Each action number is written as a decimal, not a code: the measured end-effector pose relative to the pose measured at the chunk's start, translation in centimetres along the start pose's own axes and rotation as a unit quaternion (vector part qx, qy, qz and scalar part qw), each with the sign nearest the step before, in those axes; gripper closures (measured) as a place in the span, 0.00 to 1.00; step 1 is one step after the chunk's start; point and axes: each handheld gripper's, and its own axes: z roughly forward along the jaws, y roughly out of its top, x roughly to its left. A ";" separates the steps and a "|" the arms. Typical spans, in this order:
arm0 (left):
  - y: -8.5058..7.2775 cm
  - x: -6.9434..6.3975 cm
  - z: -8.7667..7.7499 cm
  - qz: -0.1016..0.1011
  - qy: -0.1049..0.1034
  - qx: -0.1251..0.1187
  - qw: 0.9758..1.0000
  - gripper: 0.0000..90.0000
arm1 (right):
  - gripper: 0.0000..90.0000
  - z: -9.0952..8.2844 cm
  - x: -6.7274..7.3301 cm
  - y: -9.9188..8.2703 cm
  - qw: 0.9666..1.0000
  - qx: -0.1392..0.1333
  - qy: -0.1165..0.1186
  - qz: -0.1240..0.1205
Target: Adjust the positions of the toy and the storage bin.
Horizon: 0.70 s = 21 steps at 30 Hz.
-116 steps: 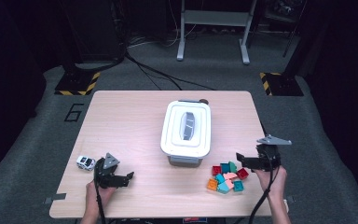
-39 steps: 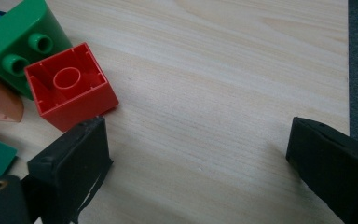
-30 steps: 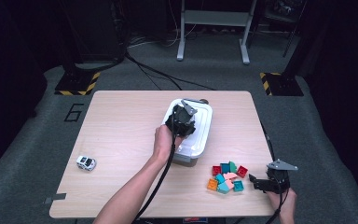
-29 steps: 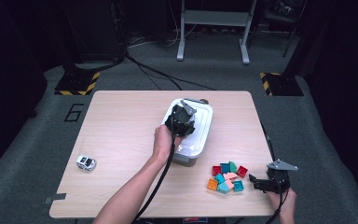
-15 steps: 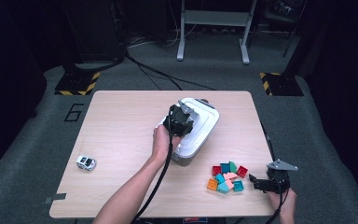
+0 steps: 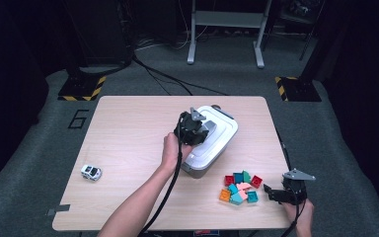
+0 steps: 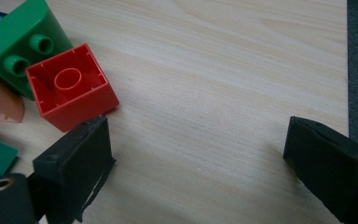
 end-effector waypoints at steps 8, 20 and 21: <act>0.0 -0.8 0.1 0.029 -0.040 -0.003 0.999 0.75 | 0.08 0.0 0.0 0.0 1.000 -0.001 0.001 0.000; 0.2 -1.6 0.4 0.049 -0.099 -0.008 0.994 0.75 | 0.09 -0.1 0.0 0.0 1.000 0.002 0.003 -0.002; 0.2 -1.6 0.4 0.050 -0.099 -0.007 0.994 0.75 | 0.09 -0.1 0.0 0.0 1.000 0.002 0.003 -0.002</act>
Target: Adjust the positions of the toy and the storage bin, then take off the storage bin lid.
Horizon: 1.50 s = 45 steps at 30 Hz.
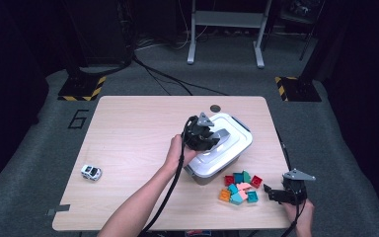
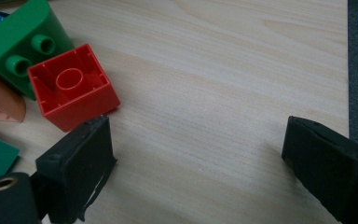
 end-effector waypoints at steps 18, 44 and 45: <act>0.8 -0.9 -1.4 0.023 0.041 -0.037 0.998 0.75 | 0.11 0.0 0.0 0.0 1.000 -0.007 -0.002 0.000; 0.8 4.1 -7.6 -0.016 0.107 -0.076 0.991 0.75 | 0.13 0.0 0.1 0.0 1.000 -0.007 -0.007 0.008; 0.7 4.4 -7.8 -0.019 0.110 -0.076 0.991 0.75 | 0.13 0.0 0.1 0.0 1.000 -0.007 -0.007 0.008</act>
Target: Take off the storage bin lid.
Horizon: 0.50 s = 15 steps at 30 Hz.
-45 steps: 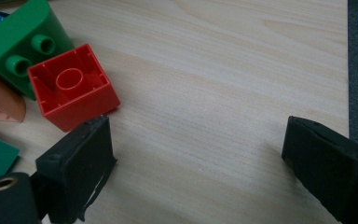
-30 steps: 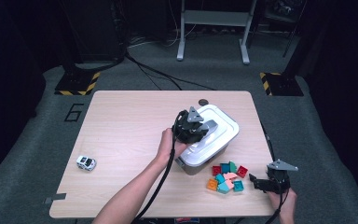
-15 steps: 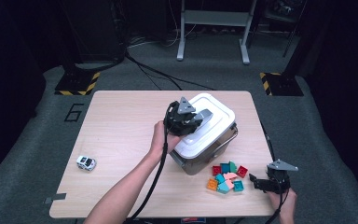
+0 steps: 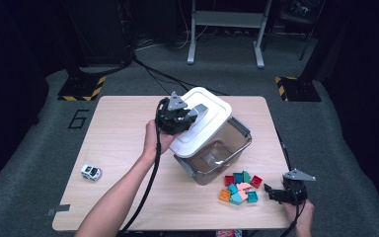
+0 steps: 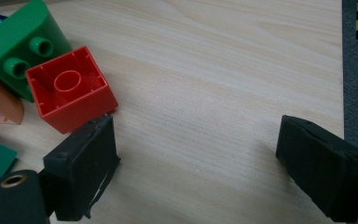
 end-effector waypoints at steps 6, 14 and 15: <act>-0.4 2.2 -1.6 -0.017 0.031 -0.010 0.999 0.75 | 0.14 0.0 -0.2 0.0 1.000 -0.005 -0.003 -0.007; -2.0 5.1 -2.9 -0.037 0.087 -0.002 0.996 0.75 | 0.14 0.0 -0.1 0.0 1.000 -0.002 -0.003 0.000; -2.3 5.5 -2.9 -0.041 0.097 -0.003 0.994 0.75 | 0.14 0.0 -0.1 0.0 1.000 -0.002 -0.002 0.000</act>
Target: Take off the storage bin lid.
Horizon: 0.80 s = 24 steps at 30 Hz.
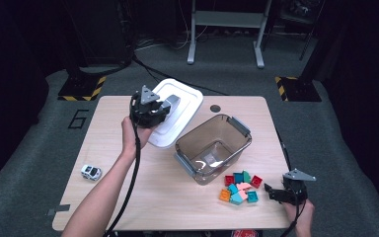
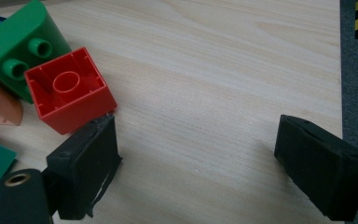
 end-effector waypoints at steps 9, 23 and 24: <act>-2.6 3.7 0.8 -0.054 0.061 0.020 0.996 0.75 | 0.15 0.0 -0.1 0.0 1.000 0.000 0.001 -0.004; -6.7 4.6 3.3 -0.090 0.093 0.059 0.990 0.75 | 0.15 0.0 -0.1 0.0 1.000 -0.001 0.000 -0.003; -7.0 4.6 3.6 -0.091 0.095 0.062 0.989 0.75 | 0.15 0.0 -0.1 0.0 1.000 -0.001 0.000 -0.003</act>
